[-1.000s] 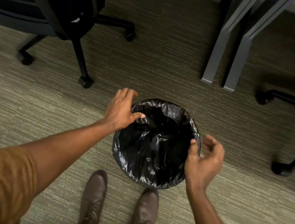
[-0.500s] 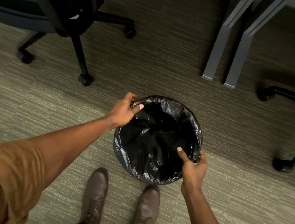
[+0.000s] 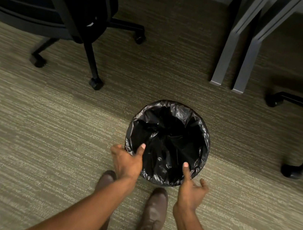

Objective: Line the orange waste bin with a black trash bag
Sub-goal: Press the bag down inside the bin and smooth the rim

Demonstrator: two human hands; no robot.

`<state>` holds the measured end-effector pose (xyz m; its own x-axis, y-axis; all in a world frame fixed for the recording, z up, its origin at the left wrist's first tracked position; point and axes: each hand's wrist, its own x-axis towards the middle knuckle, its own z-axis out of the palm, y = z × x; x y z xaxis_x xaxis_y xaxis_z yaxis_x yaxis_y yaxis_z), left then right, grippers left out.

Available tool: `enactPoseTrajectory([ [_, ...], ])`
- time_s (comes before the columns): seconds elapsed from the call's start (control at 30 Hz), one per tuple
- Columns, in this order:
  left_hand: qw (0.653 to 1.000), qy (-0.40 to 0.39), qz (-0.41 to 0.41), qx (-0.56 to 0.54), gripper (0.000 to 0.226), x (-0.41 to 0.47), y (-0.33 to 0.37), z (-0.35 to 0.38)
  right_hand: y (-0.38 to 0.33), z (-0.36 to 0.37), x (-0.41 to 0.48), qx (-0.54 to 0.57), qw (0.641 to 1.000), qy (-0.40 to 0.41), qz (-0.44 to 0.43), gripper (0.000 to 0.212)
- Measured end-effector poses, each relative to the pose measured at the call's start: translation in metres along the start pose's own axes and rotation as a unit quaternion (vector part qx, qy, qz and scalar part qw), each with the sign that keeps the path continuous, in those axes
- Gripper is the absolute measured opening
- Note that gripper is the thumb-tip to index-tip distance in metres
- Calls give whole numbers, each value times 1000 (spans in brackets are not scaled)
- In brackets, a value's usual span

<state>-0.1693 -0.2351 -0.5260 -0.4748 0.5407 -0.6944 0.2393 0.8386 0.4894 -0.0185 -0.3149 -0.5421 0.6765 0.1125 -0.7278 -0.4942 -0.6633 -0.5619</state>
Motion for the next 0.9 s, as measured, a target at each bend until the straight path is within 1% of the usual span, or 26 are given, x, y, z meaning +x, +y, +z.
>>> enactPoseTrajectory([
  [0.07,998,-8,-56,-27,72,-9,-6,6,10,6,-13,11,999,-11,31,101],
  [0.13,996,-10,-80,-42,57,-14,-9,12,15,14,-23,18,999,-24,45,100],
  [0.2,995,-10,-90,-44,42,-17,-8,17,17,23,-27,19,998,-30,55,94],
  [0.27,993,-7,-98,-59,35,-16,-7,19,16,29,-27,27,997,-27,65,84],
  [0.33,989,-6,-113,-94,35,-11,-5,18,14,30,-22,49,996,-26,73,76],
  [0.43,984,-19,-136,-118,34,0,-8,13,12,23,-4,65,993,-24,99,51],
  [0.53,976,-65,-166,-127,23,10,-9,5,8,14,14,74,989,-56,116,46],
  [0.6,966,-113,-186,-142,26,13,-6,-2,5,11,20,79,988,-78,108,43],
  [0.67,950,-147,-196,-196,31,21,-6,-5,3,10,20,79,987,-99,97,36],
  [0.73,930,-185,-199,-246,37,29,-7,-9,2,9,20,84,984,-126,90,38],
  [0.8,912,-229,-185,-285,31,35,-9,-15,2,8,21,90,980,-152,92,44],
  [0.83,908,-242,-173,-294,26,37,-10,-18,3,7,21,92,978,-161,94,46],
  [0.87,911,-244,-160,-292,29,38,-10,-21,3,6,22,93,977,-165,95,48],
  [0.9,921,-234,-148,-274,41,38,-11,-24,3,6,22,94,977,-166,97,49],
])
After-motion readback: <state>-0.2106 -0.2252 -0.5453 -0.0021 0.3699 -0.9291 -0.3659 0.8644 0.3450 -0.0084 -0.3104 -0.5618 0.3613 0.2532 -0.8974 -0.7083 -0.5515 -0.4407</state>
